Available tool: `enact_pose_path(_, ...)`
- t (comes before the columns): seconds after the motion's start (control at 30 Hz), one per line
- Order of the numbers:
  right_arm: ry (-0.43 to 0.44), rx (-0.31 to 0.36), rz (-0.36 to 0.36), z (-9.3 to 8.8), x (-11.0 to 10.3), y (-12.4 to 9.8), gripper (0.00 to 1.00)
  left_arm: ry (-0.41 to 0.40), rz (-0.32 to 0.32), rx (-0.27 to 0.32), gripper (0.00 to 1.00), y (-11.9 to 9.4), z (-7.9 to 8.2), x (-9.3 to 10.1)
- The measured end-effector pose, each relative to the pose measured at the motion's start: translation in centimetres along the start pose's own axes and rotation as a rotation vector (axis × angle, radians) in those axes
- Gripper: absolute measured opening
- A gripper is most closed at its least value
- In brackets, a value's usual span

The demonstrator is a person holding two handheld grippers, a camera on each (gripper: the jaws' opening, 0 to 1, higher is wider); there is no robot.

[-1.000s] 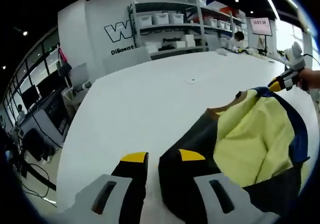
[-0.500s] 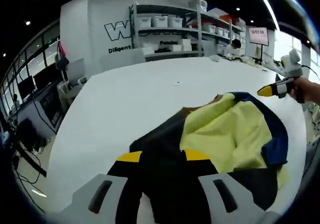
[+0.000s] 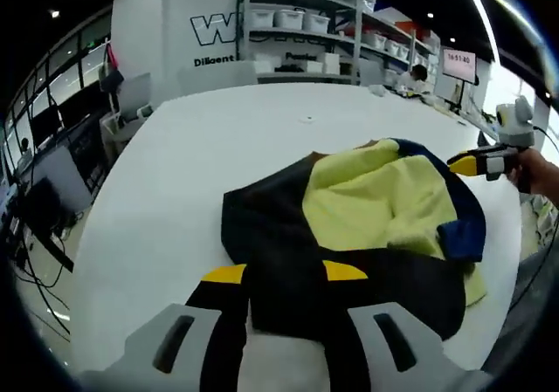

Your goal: Fold the garment on the visible template until the final outline fits inside the template.

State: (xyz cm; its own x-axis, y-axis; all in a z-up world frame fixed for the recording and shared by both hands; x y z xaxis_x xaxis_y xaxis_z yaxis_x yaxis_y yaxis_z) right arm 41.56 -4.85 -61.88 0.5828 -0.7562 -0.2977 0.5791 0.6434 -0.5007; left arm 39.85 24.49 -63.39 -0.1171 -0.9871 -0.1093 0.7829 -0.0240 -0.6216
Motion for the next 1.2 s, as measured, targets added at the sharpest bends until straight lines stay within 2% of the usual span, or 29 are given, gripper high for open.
enact_pose_path(0.03, 0.000, 0.001, -0.001, -0.1, -0.3, -0.1, 0.25, -0.089, -0.010, -0.021, 0.28, -0.7, -0.4, 0.4)
enact_pose_path(0.1, 0.004, 0.003, -0.002, -0.3, -0.7, -0.1, 0.25, -0.121, -0.032, -0.039, 0.28, -1.2, -0.9, 0.9)
enact_pose_path(0.17, -0.008, -0.006, -0.003, -0.7, -1.1, -0.1, 0.26, -0.101, -0.039, -0.041, 0.23, -1.6, -1.5, 1.2)
enact_pose_path(0.27, -0.019, -0.014, 0.003, -1.2, -1.6, -0.1, 0.27, -0.092, -0.051, -0.063, 0.26, -1.9, -2.4, 1.7)
enact_pose_path(0.33, -0.015, -0.015, 0.011, -1.4, -1.9, -0.2, 0.27, -0.098, -0.060, -0.079, 0.24, -2.0, -2.8, 2.1)
enact_pose_path(0.4, -0.026, -0.024, 0.026, -1.6, -2.3, -0.2, 0.27, -0.101, -0.069, -0.094, 0.17, -2.0, -3.1, 2.4)
enact_pose_path(0.5, -0.030, -0.028, 0.034, -1.8, -2.7, -0.6, 0.28, -0.080, -0.077, -0.102, 0.17, -1.7, -3.3, 3.1)
enact_pose_path(0.6, -0.033, -0.037, 0.004, -2.1, -2.7, -1.1, 0.38, -0.073, -0.064, -0.115, 0.07, -1.4, -3.6, 3.3)
enact_pose_path(0.67, -0.041, -0.040, 0.002, -2.1, -2.8, -1.2, 0.39, -0.070, -0.059, -0.120, 0.00, -1.3, -3.8, 3.3)
enact_pose_path(0.77, -0.059, -0.043, 0.011, -2.1, -3.1, -1.5, 0.40, -0.072, -0.057, -0.123, 0.00, -1.2, -3.8, 3.4)
enact_pose_path(0.8, -0.058, -0.037, 0.022, -2.0, -3.4, -1.6, 0.40, -0.068, -0.046, -0.103, 0.00, -1.2, -3.5, 3.1)
enact_pose_path(0.9, -0.064, -0.029, 0.039, -1.9, -3.9, -1.7, 0.40, -0.096, -0.062, -0.116, 0.00, -1.8, -3.3, 3.0)
enact_pose_path(1.03, -0.049, -0.044, 0.053, -2.5, -4.4, -1.4, 0.48, -0.144, -0.078, -0.096, 0.00, -2.9, -2.3, 2.6)
enact_pose_path(1.07, -0.087, -0.066, 0.083, -2.9, -5.2, -1.0, 0.48, -0.226, -0.109, -0.084, 0.00, -3.7, -1.4, 2.9)
enact_pose_path(1.1, -0.089, -0.072, 0.086, -3.1, -5.4, -1.0, 0.49, -0.251, -0.118, -0.057, 0.00, -4.1, -0.6, 2.8)
enact_pose_path(1.2, -0.123, -0.077, 0.116, -3.2, -6.2, -0.8, 0.53, -0.261, -0.110, -0.019, 0.00, -5.3, 0.5, 2.4)
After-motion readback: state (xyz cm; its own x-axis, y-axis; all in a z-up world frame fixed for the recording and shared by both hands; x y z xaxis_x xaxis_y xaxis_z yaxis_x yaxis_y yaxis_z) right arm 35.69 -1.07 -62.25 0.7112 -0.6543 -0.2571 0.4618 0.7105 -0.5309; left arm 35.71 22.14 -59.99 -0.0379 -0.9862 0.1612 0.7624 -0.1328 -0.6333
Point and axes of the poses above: the point that each gripper's makers call its tool centre point, and the gripper's own axes: y roughly forward along the fingers, x roughly to its right, z roughly out of its top, the point moved 1 cm from there along -y, roughly backward along the fingers, and after that the axes turned 15 degrees about z, right-handed, at the moved point
